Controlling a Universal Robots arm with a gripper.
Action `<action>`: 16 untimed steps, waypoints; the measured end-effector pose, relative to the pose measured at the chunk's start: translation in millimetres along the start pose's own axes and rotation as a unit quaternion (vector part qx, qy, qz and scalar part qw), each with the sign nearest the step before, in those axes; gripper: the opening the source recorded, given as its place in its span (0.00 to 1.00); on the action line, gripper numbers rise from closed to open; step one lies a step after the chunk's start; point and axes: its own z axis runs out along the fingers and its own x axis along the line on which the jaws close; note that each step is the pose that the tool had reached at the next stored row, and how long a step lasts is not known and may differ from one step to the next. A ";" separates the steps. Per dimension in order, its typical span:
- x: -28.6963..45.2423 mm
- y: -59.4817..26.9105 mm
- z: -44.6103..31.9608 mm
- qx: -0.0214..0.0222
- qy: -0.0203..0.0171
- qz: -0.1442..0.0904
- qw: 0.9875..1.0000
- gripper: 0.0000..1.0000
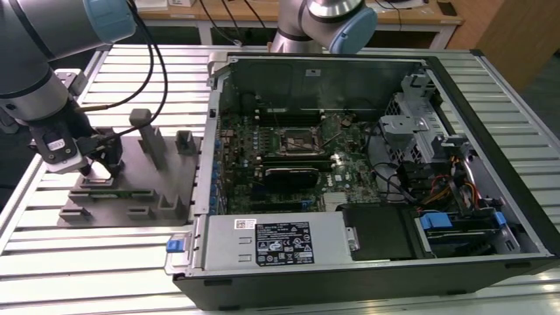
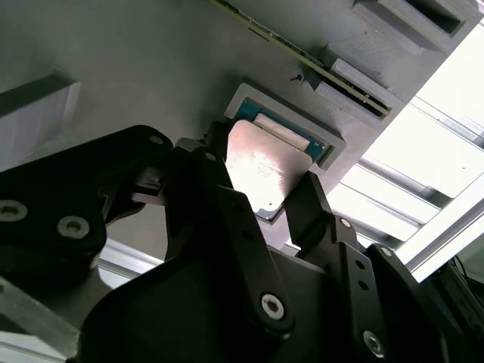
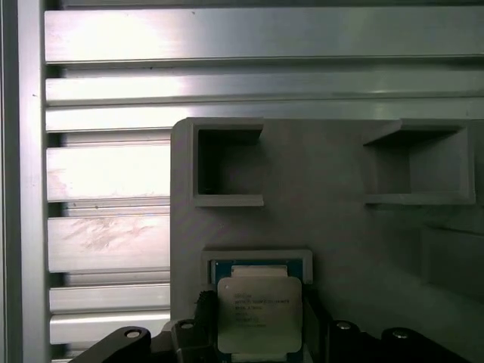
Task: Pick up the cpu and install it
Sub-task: 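Pick up the cpu and move it towards the insertion slot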
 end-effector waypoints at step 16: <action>0.0 0.0 -0.2 -0.001 0.000 0.000 1.000 0.55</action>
